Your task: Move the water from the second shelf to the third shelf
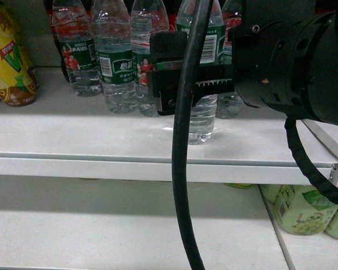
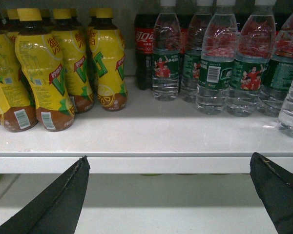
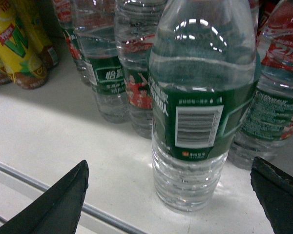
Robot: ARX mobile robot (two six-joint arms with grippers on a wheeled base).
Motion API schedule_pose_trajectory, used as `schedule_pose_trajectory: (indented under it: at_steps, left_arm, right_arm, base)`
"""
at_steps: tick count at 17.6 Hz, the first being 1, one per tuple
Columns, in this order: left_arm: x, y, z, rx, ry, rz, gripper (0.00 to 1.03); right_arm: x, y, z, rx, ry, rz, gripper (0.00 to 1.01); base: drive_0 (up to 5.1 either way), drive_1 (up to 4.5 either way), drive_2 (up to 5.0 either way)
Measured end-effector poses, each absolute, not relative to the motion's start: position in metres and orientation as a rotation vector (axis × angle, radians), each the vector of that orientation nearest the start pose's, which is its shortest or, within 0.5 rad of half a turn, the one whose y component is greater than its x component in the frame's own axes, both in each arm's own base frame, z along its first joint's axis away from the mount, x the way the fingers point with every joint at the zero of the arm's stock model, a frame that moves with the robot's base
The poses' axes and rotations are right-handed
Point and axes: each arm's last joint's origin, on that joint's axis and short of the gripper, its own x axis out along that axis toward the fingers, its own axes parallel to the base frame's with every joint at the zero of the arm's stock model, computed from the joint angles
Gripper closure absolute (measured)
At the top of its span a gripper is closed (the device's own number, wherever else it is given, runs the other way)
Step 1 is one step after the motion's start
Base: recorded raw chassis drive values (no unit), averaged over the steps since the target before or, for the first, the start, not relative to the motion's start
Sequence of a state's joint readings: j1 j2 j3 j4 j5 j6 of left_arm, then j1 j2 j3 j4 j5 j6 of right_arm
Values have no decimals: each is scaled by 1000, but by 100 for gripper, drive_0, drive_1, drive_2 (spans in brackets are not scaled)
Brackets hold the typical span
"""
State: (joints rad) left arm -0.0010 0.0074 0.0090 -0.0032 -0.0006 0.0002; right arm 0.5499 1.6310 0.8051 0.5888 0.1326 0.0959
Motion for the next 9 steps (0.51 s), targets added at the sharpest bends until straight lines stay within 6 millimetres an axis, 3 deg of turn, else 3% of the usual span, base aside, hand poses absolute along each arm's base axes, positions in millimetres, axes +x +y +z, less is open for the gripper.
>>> schedule_pose_trajectory:
  at_steps: [3,4,9]
  left_arm:
    - [98,0,166,0,2,0,5]
    - [98,0,166,0,2,0,5]
    - [98,0,166,0,2,0,5]
  right_arm:
    - [299,176,212,62,206,401,3]
    - [305,178,206,62,217,395,3]
    - [333,187,215,41,186,371,3]
  base:
    - [0,0,0]
    - [0,0,0]
    - [0,0,0]
